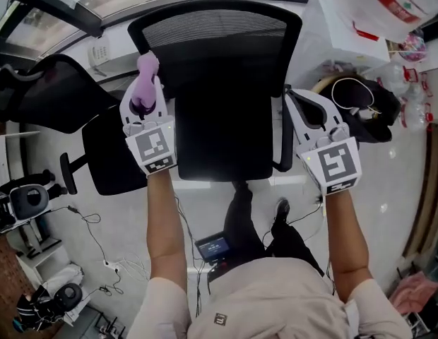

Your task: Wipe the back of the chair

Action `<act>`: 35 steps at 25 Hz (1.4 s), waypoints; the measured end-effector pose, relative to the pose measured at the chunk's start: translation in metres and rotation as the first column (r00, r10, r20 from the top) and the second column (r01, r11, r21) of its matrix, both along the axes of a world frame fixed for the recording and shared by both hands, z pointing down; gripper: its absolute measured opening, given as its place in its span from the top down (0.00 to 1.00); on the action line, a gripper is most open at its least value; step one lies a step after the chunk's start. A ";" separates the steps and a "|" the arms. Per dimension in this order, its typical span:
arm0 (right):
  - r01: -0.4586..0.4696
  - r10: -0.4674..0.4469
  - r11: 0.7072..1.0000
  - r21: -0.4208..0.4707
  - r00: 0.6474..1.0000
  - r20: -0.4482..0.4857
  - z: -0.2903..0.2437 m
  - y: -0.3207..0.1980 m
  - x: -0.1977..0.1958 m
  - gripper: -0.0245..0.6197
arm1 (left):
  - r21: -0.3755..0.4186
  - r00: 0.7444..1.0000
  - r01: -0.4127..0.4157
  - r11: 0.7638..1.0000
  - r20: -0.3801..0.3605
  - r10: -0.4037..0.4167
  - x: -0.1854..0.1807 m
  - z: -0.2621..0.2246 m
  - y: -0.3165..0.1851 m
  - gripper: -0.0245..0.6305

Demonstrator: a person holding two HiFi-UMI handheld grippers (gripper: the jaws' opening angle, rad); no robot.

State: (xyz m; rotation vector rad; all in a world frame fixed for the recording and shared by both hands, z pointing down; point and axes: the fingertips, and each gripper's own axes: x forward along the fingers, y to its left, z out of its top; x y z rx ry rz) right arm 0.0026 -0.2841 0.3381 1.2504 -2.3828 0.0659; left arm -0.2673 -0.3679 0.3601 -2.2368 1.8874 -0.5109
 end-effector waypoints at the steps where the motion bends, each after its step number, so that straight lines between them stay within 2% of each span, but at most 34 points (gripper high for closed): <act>1: -0.005 0.005 1.000 -0.011 1.000 -0.006 0.010 -0.004 0.001 0.97 | -0.007 1.000 0.009 1.000 -0.001 -0.009 -0.004 0.011 -0.011 0.83; 6: -0.041 0.038 0.995 -0.087 0.999 -0.033 0.058 -0.018 0.004 0.97 | -0.025 0.999 0.053 0.998 0.008 -0.053 -0.021 0.055 -0.064 0.83; 11: -0.080 0.071 0.987 -0.136 0.995 -0.069 0.095 -0.017 0.024 0.97 | -0.047 0.992 0.123 0.991 0.016 -0.123 -0.030 0.086 -0.109 0.83; 15: -0.132 0.120 0.977 -0.167 0.989 -0.081 0.118 -0.007 0.051 0.97 | -0.088 0.992 0.126 0.988 0.038 -0.123 -0.011 0.111 -0.136 0.83; 18: -0.170 0.157 0.965 -0.200 0.984 -0.078 0.129 -0.002 0.073 0.97 | -0.103 0.998 0.052 0.993 0.037 -0.048 0.045 0.123 -0.150 0.83; 21: -0.193 0.182 0.959 -0.206 0.981 -0.075 0.135 0.004 0.094 0.97 | -0.100 0.995 -0.097 0.990 0.015 0.099 0.145 0.126 -0.145 0.83; 25: -0.230 0.219 0.945 -0.231 0.973 -0.075 0.140 0.017 0.117 0.97 | -0.095 0.947 -0.319 0.943 0.004 0.321 0.289 0.124 -0.119 0.83; 26: -0.241 0.229 0.942 -0.235 0.970 -0.077 0.140 0.020 0.123 0.97 | -0.094 0.935 -0.352 0.931 0.004 0.354 0.313 0.123 -0.114 0.83; 28: -0.256 0.244 0.940 -0.224 0.966 -0.082 0.141 0.024 0.134 0.97 | -0.094 0.924 -0.383 0.919 -0.017 0.383 0.339 0.120 -0.108 0.83; 30: -0.263 0.250 0.940 -0.217 0.964 -0.087 0.142 0.026 0.141 0.97 | -0.093 0.925 -0.381 0.920 -0.036 0.379 0.341 0.118 -0.107 0.83; 32: -0.263 0.249 0.939 -0.220 0.964 -0.089 0.143 0.027 0.142 0.97 | -0.089 0.932 -0.361 0.928 -0.017 0.361 0.327 0.119 -0.110 0.84; 35: -0.242 0.227 0.945 -0.221 0.970 -0.092 0.143 0.022 0.130 0.97 | -0.092 0.961 -0.274 0.957 0.008 0.276 0.270 0.122 -0.122 0.84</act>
